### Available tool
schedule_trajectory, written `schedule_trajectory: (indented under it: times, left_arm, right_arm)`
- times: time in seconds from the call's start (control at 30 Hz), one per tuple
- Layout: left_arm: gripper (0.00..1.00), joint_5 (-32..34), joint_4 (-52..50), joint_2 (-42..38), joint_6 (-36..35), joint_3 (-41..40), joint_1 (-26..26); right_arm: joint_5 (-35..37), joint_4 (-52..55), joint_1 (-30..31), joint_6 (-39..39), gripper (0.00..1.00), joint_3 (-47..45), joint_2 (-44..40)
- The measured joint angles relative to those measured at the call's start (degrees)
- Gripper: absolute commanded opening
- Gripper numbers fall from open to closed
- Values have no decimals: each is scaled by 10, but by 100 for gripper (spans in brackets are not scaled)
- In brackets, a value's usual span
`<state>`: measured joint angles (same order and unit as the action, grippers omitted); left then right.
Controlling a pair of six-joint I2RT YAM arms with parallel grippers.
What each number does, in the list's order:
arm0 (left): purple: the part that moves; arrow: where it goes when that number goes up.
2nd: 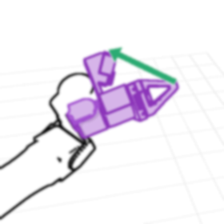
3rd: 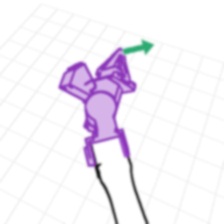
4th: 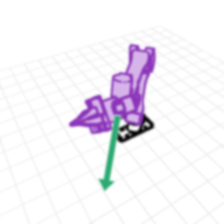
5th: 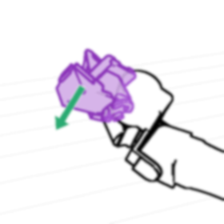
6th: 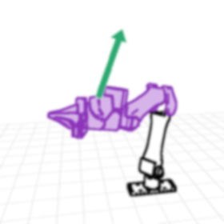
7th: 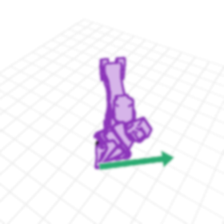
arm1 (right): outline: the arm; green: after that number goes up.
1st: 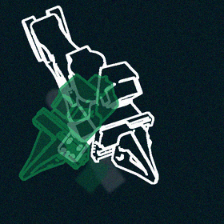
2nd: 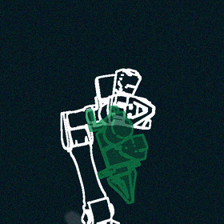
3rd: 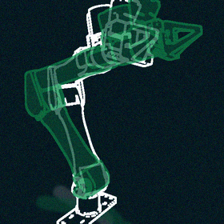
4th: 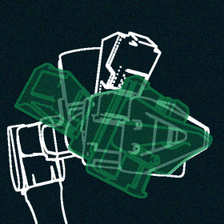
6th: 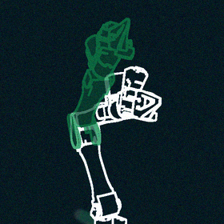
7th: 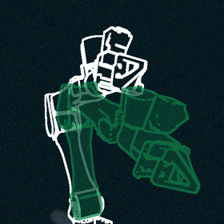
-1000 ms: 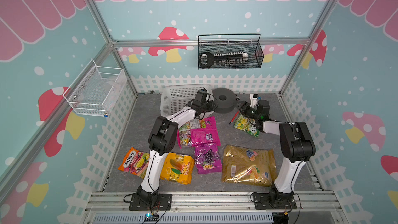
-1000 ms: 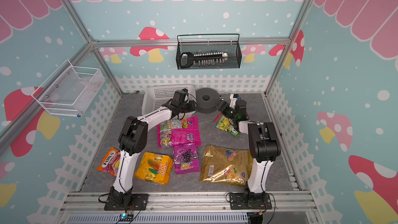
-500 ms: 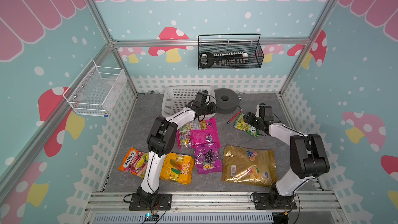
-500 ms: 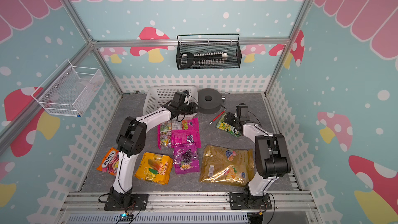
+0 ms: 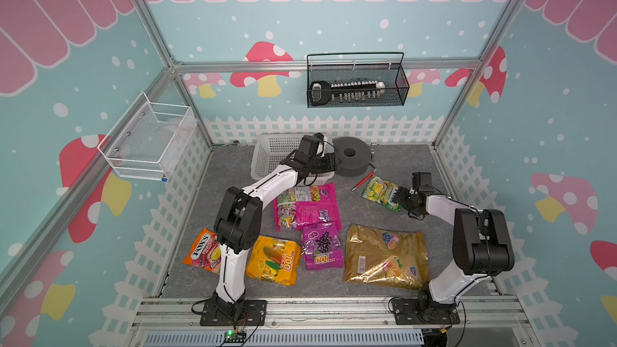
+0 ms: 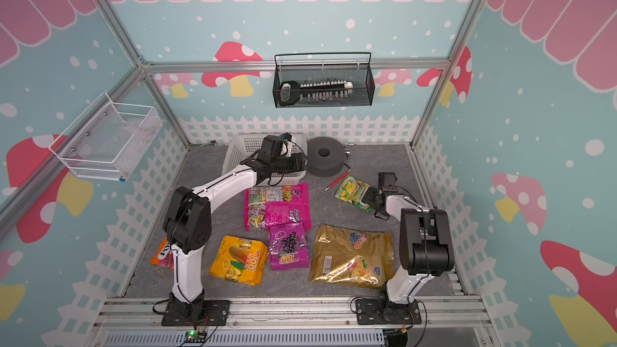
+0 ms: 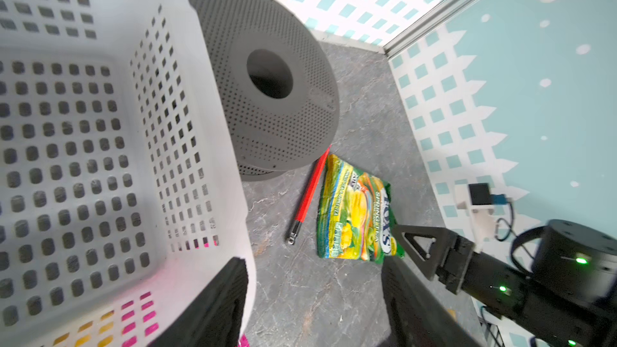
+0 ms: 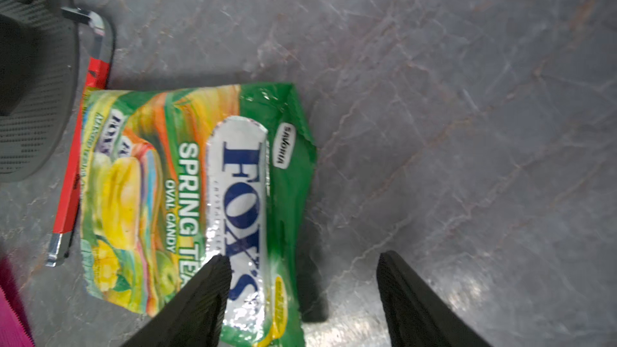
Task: Put the candies in the basket
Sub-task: Pick up the candy at the center of the board.
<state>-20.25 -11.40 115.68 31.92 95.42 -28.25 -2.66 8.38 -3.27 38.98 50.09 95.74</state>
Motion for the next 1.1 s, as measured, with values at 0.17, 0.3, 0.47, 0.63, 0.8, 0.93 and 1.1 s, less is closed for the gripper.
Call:
schedule_trajectory:
  times: [0.17,0.3,0.47,0.63,0.8,0.93,1.1]
  left_arm:
    - [69,0,-3,-64,-3,-29,6]
    - [70,1,-10,-108,-8,-68,18]
    - [70,1,-24,-160,-13,-123,51]
    - [72,9,-37,-226,-22,-182,105]
    - [73,12,-42,-295,-28,-236,161]
    - [74,23,-43,-324,-28,-266,198]
    - [74,37,-45,-324,-27,-292,225]
  right_arm:
    - [-27,-5,-12,0,70,-26,-16]
    - [-52,-25,-13,-1,61,-39,-21]
    - [-93,-54,-14,-1,33,-43,-10]
    - [-112,-68,-17,0,0,-45,-9]
    - [-134,-64,-16,-4,0,-46,-50]
    - [-171,-54,-5,-13,0,-28,-110]
    - [-204,-49,43,-20,0,43,-157]
